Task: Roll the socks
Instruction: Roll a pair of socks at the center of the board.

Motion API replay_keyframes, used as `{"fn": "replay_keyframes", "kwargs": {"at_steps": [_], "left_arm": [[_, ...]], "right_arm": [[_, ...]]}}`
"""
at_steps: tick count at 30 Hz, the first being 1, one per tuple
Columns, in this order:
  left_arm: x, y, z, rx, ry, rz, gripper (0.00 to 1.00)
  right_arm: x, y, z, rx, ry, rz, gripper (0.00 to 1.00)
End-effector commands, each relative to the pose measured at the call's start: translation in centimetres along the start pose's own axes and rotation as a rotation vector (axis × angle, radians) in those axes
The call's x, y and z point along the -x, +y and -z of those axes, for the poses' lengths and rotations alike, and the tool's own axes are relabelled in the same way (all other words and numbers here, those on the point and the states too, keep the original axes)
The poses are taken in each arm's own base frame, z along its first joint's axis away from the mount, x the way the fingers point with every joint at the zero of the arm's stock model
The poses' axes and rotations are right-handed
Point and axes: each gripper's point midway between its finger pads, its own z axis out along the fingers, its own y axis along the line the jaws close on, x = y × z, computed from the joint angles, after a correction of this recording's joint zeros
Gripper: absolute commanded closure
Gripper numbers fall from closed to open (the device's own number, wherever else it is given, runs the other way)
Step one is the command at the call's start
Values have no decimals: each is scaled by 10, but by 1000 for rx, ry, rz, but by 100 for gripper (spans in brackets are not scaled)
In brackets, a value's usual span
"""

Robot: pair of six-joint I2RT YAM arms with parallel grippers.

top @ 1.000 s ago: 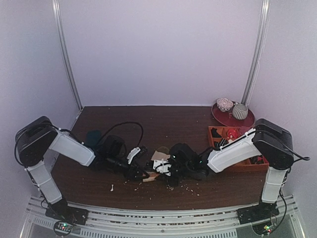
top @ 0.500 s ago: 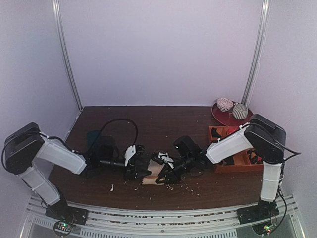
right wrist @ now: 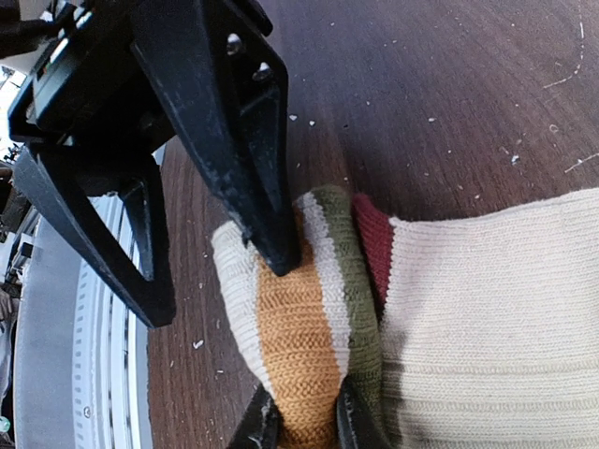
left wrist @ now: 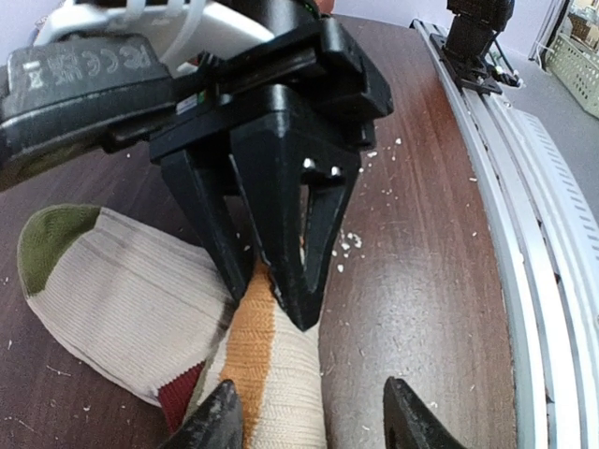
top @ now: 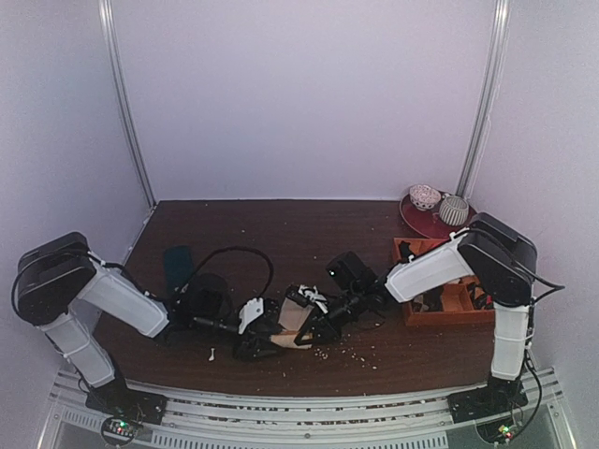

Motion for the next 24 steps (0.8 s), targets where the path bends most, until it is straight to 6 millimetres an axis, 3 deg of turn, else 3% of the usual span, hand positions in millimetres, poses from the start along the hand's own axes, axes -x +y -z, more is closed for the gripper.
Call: {"fn": "replay_keyframes", "kwargs": {"at_steps": [1,7,10,13,14,16,20,24], "left_arm": [[-20,7,-7,35,58,-6,50],[-34,12,-21,46,120,12,57],[-41,16,-23,57,159,29,73],[-50,16,-25,56,202,61,95],[-53,17,-25,63,217,81,100],[-60,19,-25,79,258,131,100],[-79,19,-26,73,384,284,100],[-74,16,-20,21,417,532,100]], "right_arm": [[-114,-24,-3,-102,325,-287,84],[-114,-24,-2,-92,330,-295,85],[-112,-22,-2,-86,326,-289,85],[-104,-19,1,-76,296,-268,83],[-98,-18,3,-83,274,-254,78],[-77,-14,14,-108,205,-197,71],[-22,3,48,-180,-39,-50,59],[12,23,84,-281,-276,143,52]]}}
